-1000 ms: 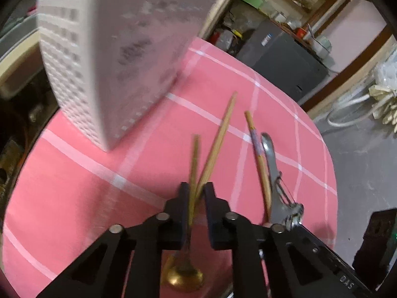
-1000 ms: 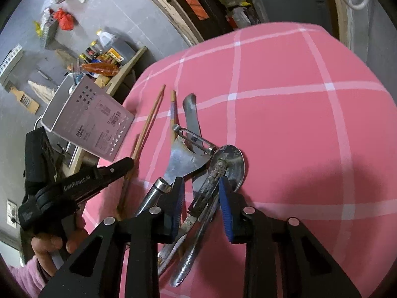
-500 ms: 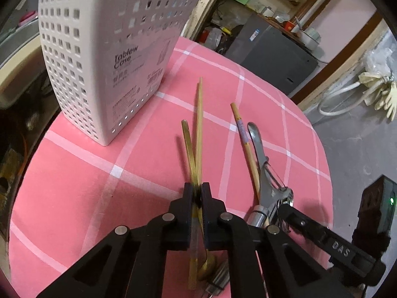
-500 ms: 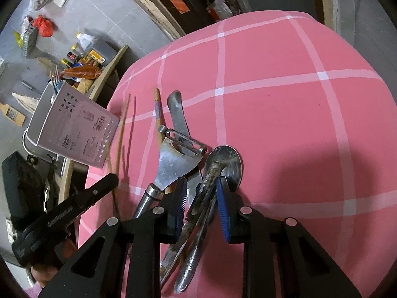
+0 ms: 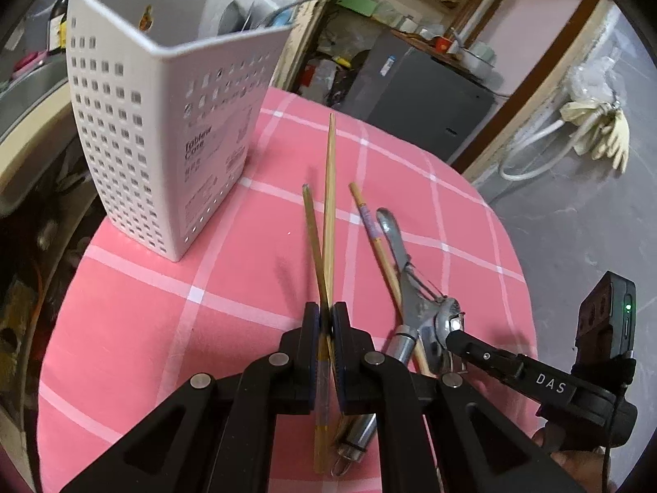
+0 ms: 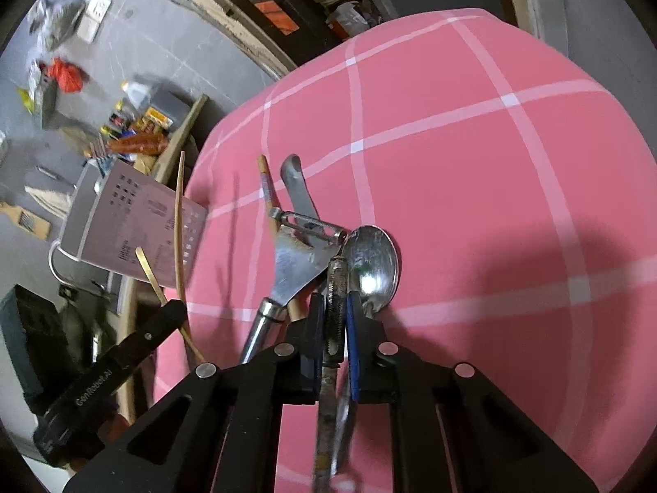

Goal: Organize utensils
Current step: 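Grasp the spring-loaded steel utensil with the right tool while the left tool holds the chopstick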

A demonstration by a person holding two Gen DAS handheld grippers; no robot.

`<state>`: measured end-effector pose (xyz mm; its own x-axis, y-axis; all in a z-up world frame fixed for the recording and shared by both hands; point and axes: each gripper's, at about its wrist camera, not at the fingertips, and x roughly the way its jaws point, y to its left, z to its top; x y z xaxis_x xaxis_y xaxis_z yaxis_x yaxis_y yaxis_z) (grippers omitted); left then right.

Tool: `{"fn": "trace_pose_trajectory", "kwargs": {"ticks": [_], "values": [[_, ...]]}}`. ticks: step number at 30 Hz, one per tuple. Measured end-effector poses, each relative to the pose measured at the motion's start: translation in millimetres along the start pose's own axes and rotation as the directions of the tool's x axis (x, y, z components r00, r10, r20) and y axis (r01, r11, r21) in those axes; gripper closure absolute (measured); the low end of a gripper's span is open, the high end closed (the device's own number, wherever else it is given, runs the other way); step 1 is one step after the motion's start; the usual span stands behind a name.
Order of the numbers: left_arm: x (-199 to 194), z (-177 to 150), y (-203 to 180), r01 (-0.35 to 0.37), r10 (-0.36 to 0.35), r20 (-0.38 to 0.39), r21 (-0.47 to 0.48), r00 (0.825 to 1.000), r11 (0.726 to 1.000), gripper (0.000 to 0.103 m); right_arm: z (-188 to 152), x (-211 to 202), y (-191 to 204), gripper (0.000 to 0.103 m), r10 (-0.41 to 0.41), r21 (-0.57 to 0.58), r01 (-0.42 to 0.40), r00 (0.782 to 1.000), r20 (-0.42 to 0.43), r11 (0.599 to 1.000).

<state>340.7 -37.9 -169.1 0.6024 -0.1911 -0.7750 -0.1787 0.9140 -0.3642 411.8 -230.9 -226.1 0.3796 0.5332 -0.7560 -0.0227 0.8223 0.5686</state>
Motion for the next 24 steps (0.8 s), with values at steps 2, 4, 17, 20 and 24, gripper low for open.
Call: {"fn": "trace_pose_trajectory", "kwargs": {"ticks": [2,4,17,20,24], "values": [[-6.7,1.2,-0.8,0.013,-0.013,0.011,0.021,1.000,1.000,0.096,-3.5,-8.2,0.4,0.094,0.020,0.006,-0.020,1.000,0.022,1.000],[-12.3,2.5,-2.9,0.017,-0.018,0.021,0.044,1.000,0.999,0.096,-6.1,-15.6,1.1,0.094,0.031,0.005,-0.031,0.999,0.040,1.000],[-34.1,5.4,-4.8,0.052,-0.057,0.021,0.165,0.998,0.985,0.096,-24.8,-54.3,8.5,0.095,0.040,0.012,-0.043,0.988,0.152,0.999],[-28.6,5.9,-5.2,0.080,-0.080,-0.004,0.165,0.997,0.983,0.096,-30.1,-53.3,6.0,0.095,0.036,0.024,-0.040,0.988,0.152,0.999],[-26.4,8.9,-8.2,0.093,-0.094,-0.001,0.167,0.996,0.982,0.096,-36.2,-54.4,2.2,0.095,0.028,0.044,-0.035,0.987,0.157,0.998]]}}
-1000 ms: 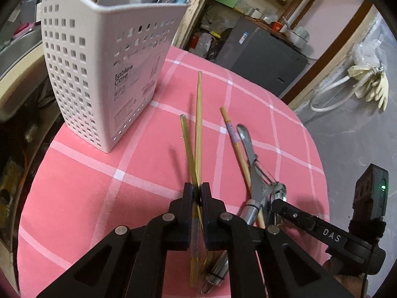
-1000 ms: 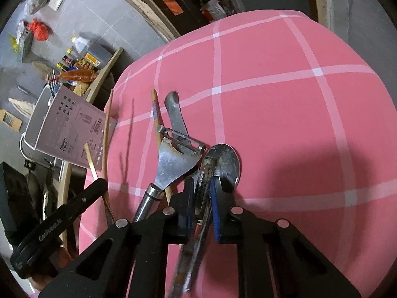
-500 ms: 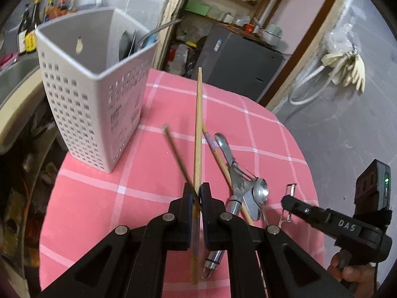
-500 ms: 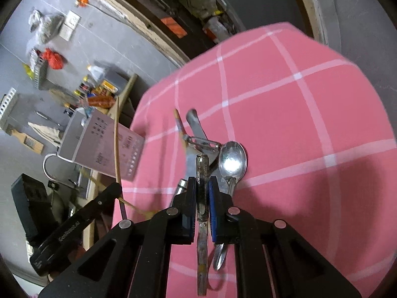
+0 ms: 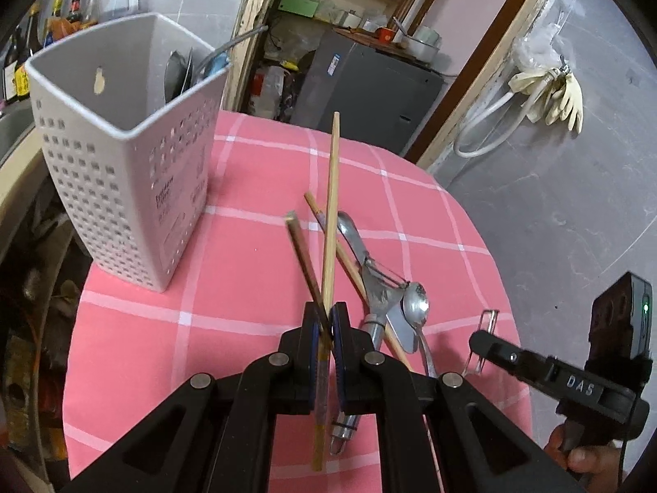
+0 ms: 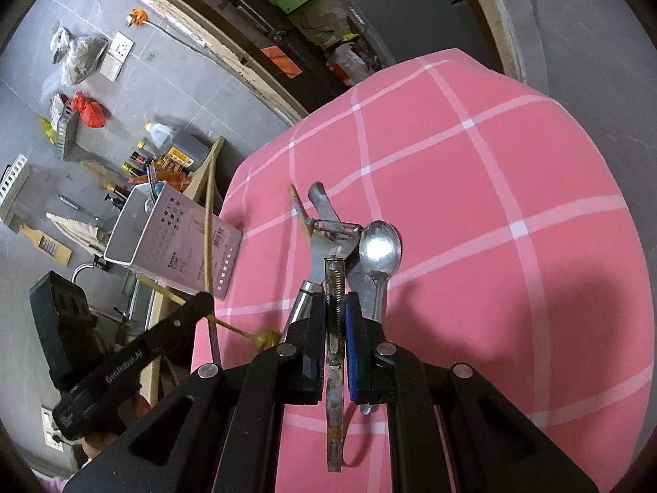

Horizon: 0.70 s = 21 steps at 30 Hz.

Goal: Organize utensils
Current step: 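Grasp the spring-loaded steel utensil with the right tool while the left tool holds the chopstick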

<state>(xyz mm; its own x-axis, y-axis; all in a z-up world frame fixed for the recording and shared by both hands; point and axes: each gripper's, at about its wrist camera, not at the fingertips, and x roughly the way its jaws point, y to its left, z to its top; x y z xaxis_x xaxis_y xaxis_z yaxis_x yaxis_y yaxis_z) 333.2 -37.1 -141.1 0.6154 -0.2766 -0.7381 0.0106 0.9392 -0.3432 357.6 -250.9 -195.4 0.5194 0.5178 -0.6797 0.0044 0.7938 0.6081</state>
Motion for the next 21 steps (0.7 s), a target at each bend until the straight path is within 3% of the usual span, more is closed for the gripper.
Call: {"fn": "trace_pose_trajectory", "kwargs": {"ticks": [8,13,21], "values": [[-3.4,2.2,-17.2,-0.008,0.005,0.033,0.087,0.999,0.996,0.096,-4.9,-3.3,-1.4,0.095,-0.009,0.010,0.009,1.000,0.011,1.000],[7.6,3.8,-12.9,0.006,-0.006,-0.004,0.066,1.000,0.998,0.096,-4.9,-2.7,-2.9,0.095,-0.010,0.015,0.010,1.000,0.009,1.000],[7.6,7.1,-14.7,-0.012,0.012,0.000,0.089,1.000,0.996,0.096,-4.6,-0.7,-6.0,0.095,-0.006,0.021,0.006,1.000,0.006,1.000]]}}
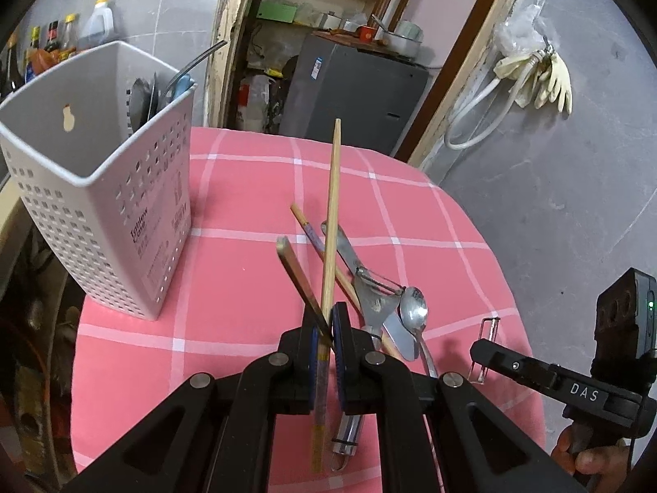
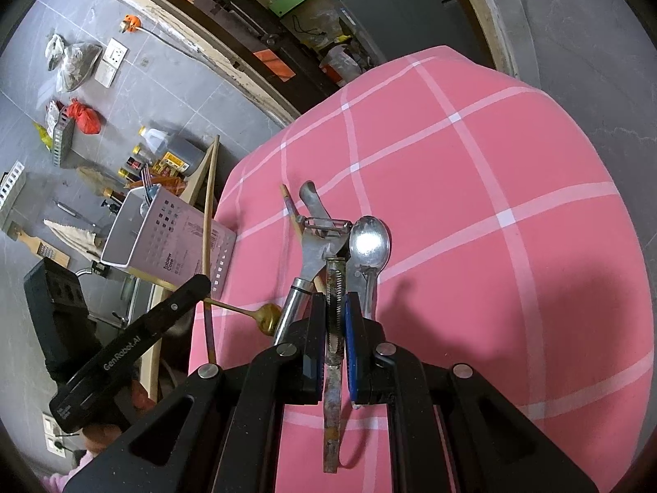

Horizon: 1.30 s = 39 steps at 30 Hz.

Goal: Organize utensils
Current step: 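Grasp the spring-loaded steel utensil with the right tool while the left tool holds the chopstick, then lift and carry both held utensils over the white caddy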

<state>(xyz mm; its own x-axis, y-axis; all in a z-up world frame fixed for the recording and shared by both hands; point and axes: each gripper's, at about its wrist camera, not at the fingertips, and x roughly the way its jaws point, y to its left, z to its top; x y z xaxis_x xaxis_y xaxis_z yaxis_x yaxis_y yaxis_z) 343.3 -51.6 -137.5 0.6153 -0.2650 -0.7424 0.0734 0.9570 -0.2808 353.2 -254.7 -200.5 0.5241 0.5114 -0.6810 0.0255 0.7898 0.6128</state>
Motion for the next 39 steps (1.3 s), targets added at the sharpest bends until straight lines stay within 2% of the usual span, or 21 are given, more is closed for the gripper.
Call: {"fn": "trace_pose_trajectory", "kwargs": {"ticks": [3,11,20,24,30,39], "values": [[2.9,1.1,0.5,-0.008,0.009,-0.014,0.004,1.000,1.000,0.096,-0.2,0.7,-0.3,0.095,0.003,-0.001,-0.003,1.000,-0.003,1.000],[28.0,7.9,10.3,0.017,-0.018,-0.010,-0.073,1.000,0.997,0.096,3.2,8.3,-2.6,0.095,0.002,-0.003,-0.002,1.000,-0.013,1.000],[15.3,11.8,-4.8,0.016,-0.015,0.047,-0.019,0.999,1.000,0.100,13.2,3.3,5.4,0.095,0.028,-0.041,-0.027,0.999,0.019,0.999],[5.0,18.2,-6.6,0.026,-0.024,0.058,-0.020,0.998,0.999,0.100,21.2,-9.5,11.4,0.096,0.043,-0.054,-0.040,0.998,0.054,0.998],[-21.1,34.3,-4.6,0.083,-0.077,0.101,-0.057,0.992,0.995,0.101,36.3,-34.0,31.7,0.096,0.045,-0.112,-0.030,0.990,0.130,0.993],[-69.7,71.5,-8.3,0.094,-0.091,0.186,-0.007,0.978,0.996,0.101,64.7,-74.1,90.7,0.096,0.113,-0.280,-0.033,0.955,0.275,0.959]]}}
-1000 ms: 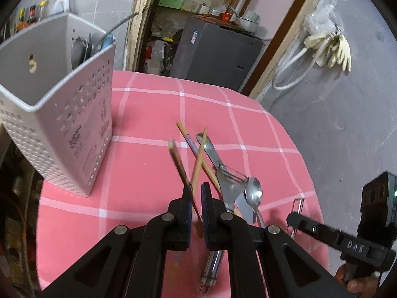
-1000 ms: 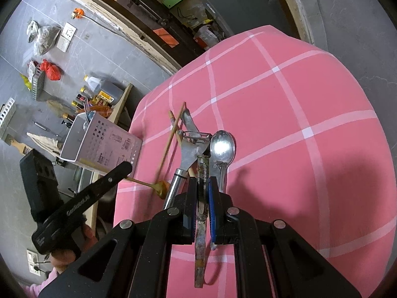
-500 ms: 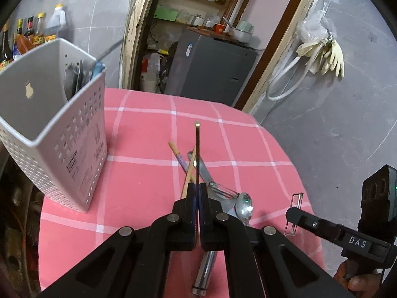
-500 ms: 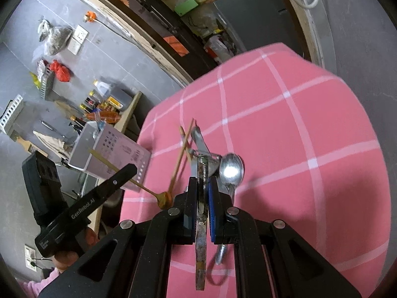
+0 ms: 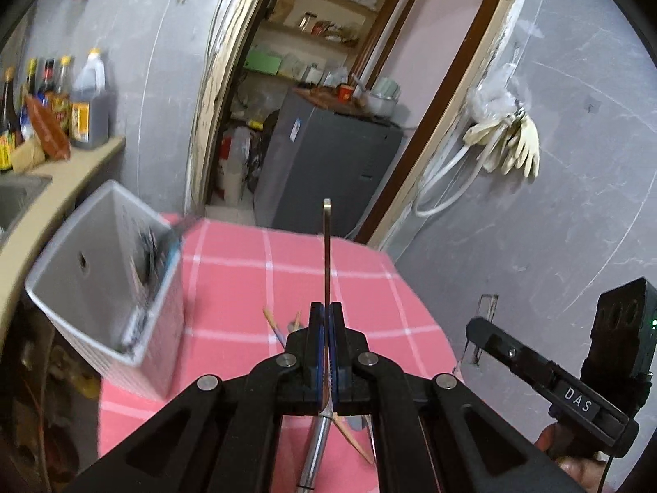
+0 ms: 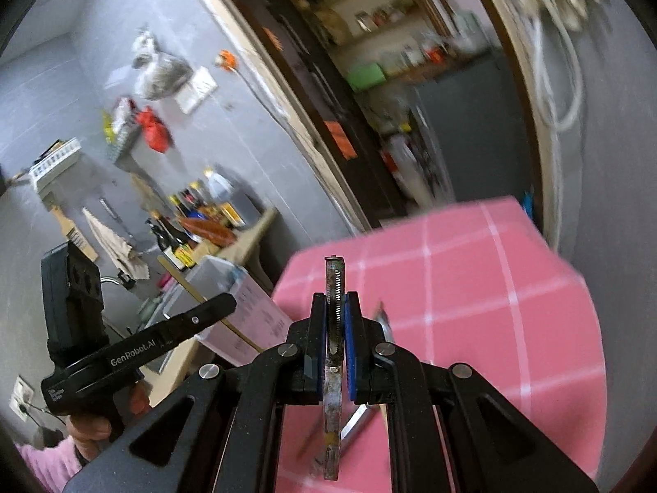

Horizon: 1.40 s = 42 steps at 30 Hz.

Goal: Organize utensils
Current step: 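Lift and carry both held utensils over the white caddy, then lower both utensils into the white caddy and open both tools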

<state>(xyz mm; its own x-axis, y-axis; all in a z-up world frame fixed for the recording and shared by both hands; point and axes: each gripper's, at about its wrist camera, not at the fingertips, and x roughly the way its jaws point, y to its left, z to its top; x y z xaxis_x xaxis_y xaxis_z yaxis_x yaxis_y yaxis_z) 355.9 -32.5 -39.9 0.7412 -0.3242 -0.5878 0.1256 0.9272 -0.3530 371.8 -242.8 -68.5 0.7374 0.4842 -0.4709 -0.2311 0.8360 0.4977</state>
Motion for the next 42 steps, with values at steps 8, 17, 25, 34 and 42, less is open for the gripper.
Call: {"fn": "trace_pose_trajectory", "kwargs": {"ticks": [8,17,25,34,42], "values": [[-39.0,42.9,14.5,-0.011,0.010,0.081,0.012,0.997,1.000,0.101,40.3,-6.8,45.0,0.096,0.092,-0.083,-0.084,0.991,0.094,0.993],[-70.6,84.5,41.7,-0.099,0.085,0.210,0.060,0.974,0.993,0.101,67.8,14.4,105.1,0.095,0.276,-0.183,-0.240,0.938,0.212,0.954],[-65.5,82.4,84.0,-0.162,0.144,0.216,0.067,0.966,0.985,0.100,60.9,69.1,135.1,0.095,0.380,-0.211,-0.335,0.896,0.231,0.918],[-40.2,53.2,112.0,-0.163,0.150,0.159,0.071,0.976,0.984,0.100,31.0,124.6,142.8,0.095,0.366,-0.275,-0.316,0.917,0.157,0.908],[-25.1,42.5,124.7,-0.140,0.134,0.094,0.051,0.986,0.989,0.100,18.4,148.5,135.2,0.095,0.350,-0.263,-0.316,0.932,0.092,0.912]]}}
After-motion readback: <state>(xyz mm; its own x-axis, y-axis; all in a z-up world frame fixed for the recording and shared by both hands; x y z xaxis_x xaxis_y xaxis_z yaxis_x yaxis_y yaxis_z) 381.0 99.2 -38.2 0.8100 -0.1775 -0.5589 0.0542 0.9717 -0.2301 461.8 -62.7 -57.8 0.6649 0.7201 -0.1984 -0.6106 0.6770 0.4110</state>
